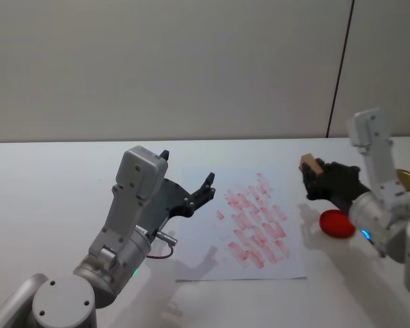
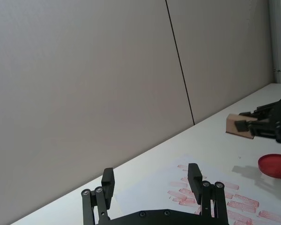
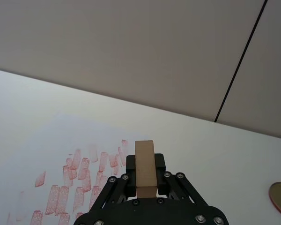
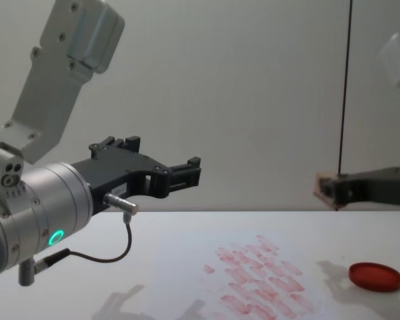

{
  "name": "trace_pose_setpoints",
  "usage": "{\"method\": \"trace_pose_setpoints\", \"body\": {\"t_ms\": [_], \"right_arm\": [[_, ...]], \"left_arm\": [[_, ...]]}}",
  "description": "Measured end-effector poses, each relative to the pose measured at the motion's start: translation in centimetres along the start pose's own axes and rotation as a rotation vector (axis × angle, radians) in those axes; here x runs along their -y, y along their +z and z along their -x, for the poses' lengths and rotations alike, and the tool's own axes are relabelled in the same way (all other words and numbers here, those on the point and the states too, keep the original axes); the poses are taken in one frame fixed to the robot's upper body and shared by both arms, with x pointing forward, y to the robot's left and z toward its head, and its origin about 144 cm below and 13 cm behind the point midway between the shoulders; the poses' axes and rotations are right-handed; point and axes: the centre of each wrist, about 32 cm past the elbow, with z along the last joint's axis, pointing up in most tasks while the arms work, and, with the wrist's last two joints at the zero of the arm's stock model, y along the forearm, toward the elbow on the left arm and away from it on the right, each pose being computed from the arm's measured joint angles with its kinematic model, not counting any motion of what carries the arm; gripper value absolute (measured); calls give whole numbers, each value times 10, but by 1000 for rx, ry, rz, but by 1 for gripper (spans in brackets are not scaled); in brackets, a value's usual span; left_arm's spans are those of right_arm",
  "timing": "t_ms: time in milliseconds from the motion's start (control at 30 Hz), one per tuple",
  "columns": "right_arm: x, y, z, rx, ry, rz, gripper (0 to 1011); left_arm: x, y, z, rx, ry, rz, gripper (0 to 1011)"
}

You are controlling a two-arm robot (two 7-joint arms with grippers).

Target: Use the one hand to pick up the stamp and affix it onto the A4 paper.

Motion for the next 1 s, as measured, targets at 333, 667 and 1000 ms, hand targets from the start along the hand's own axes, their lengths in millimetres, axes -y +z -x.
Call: {"method": "trace_pose_setpoints", "body": {"t_ms": [333,667,1000], "right_arm": [[-42,-9,14,-2,20,93,219],[-79,-15,27,-7,48,136,219],[-102,-19,37,-5,64,186,219]], "left_arm": [[0,0,0,0,0,0,993],[0,0,0,0,0,0,993],[0,0,0,0,0,0,993]]}}
